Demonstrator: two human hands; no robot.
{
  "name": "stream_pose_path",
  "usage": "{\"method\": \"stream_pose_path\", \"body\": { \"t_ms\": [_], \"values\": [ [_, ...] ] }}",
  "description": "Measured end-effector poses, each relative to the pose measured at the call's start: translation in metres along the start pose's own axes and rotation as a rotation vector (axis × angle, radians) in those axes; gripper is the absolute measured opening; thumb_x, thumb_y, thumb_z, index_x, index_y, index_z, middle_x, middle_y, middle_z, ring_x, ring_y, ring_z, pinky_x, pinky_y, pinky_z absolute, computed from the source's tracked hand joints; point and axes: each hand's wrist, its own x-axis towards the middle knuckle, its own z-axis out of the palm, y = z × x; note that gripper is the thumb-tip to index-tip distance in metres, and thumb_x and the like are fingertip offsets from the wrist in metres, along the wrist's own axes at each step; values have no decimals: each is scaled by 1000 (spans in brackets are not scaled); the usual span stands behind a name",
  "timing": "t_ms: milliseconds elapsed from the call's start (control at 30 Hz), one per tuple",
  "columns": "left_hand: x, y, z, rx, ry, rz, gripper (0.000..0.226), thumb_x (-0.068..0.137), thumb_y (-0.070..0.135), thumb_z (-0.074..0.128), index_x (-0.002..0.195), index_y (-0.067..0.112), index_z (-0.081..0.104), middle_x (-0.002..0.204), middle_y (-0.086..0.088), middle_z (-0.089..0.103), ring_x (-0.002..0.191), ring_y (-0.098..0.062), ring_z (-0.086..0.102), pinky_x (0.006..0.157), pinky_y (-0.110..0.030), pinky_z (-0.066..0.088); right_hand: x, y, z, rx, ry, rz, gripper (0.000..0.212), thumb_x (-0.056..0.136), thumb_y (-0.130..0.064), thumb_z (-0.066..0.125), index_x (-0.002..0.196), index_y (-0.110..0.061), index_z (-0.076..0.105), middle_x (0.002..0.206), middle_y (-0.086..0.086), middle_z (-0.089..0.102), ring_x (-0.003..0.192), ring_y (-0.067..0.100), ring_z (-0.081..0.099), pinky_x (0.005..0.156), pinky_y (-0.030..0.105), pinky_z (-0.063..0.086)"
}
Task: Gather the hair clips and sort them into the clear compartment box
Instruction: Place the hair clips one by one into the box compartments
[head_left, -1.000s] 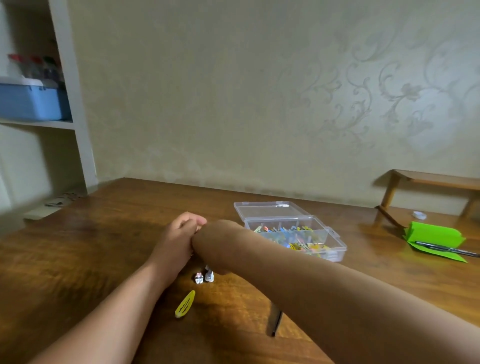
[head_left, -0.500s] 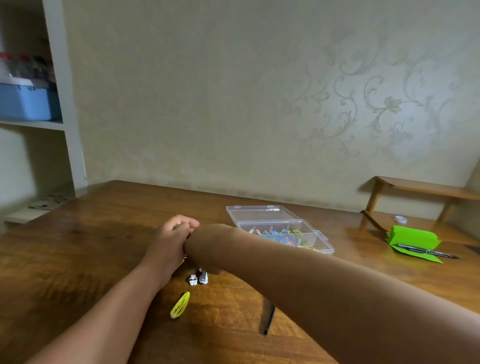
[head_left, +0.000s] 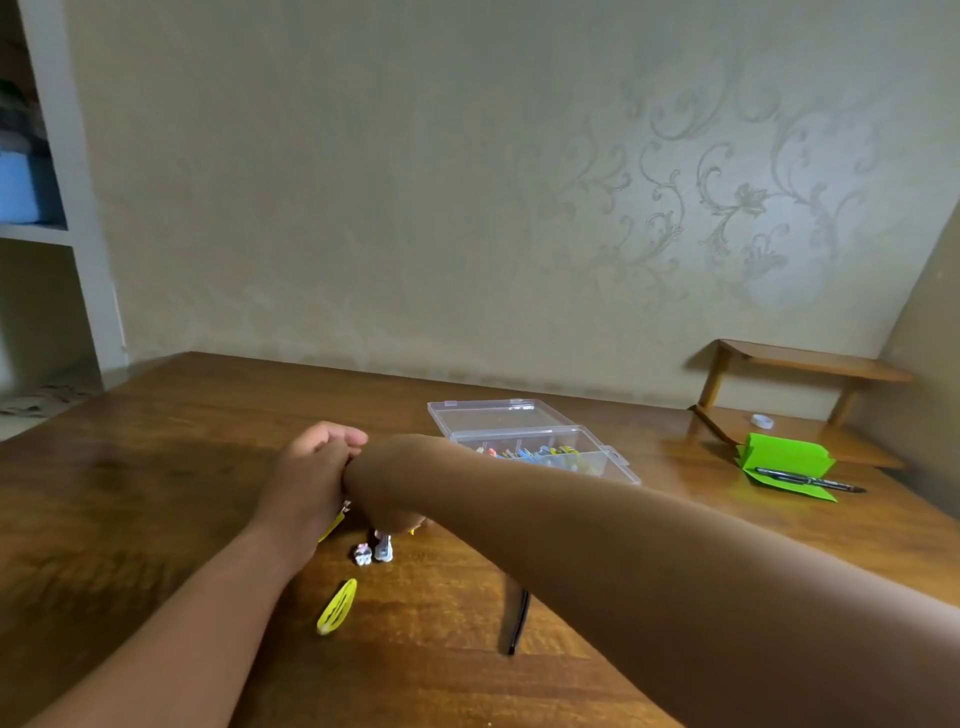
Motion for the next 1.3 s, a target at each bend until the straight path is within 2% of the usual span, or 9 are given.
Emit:
{"method": "stream_pose_path", "body": {
  "t_ms": [167,267,367,467,667,767,833,1033,1300],
  "values": [
    [7,-6,4,51,-7,23,30,101,-4,44,105,5,72,95,-22,70,80,-28,60,69,-36,46,-7,-1,14,166,100,124,27,104,-18,65,130,-14,66,85,-6,49,89,18,55,75,29,44],
    [7,-3,5,49,11,24,31,103,-6,39,104,3,69,92,-21,69,72,-28,58,62,-34,44,-13,-6,27,265,215,201,33,102,-17,64,136,-16,62,109,1,61,101,24,65,72,33,44],
    [9,-6,4,82,21,50,28,99,4,45,99,11,72,89,-15,74,82,-32,66,76,-42,52,-16,-9,42,325,288,267,29,104,-15,58,132,-17,65,124,7,69,109,28,70,69,35,45],
    [9,-8,2,163,13,67,28,96,18,47,96,22,75,90,-7,78,89,-34,72,86,-51,57,-23,-10,53,419,336,314,20,104,-8,55,120,-10,68,121,11,71,106,30,70,71,34,46],
    [6,-8,7,271,-23,80,31,105,11,46,101,25,73,89,-2,79,94,-28,70,92,-50,55,-42,56,82,828,592,610,19,95,-9,53,100,-13,71,93,9,75,83,32,70,70,37,60],
    [6,-8,8,304,-18,95,32,107,9,45,104,24,73,98,-6,77,97,-26,70,88,-46,54,-74,109,116,920,664,832,16,93,-18,63,95,-19,78,87,2,78,80,25,71,74,35,60],
    [5,-8,9,327,-22,108,32,107,8,44,105,22,73,99,-7,75,95,-25,70,81,-41,53,-90,131,142,936,618,920,15,90,-18,65,90,-23,79,85,-1,78,79,24,72,77,40,63],
    [2,-5,11,395,-33,125,31,108,10,44,107,23,72,100,-5,75,95,-21,69,77,-39,49,-92,136,173,851,418,911,19,86,-18,64,81,-26,81,83,-7,77,77,22,74,73,43,67],
    [0,-3,13,362,-21,114,30,106,10,46,105,22,73,97,-7,76,90,-22,70,78,-37,51,-90,103,152,793,616,819,23,95,-21,54,98,-29,75,95,-9,74,82,20,66,69,33,56]
  ]
}}
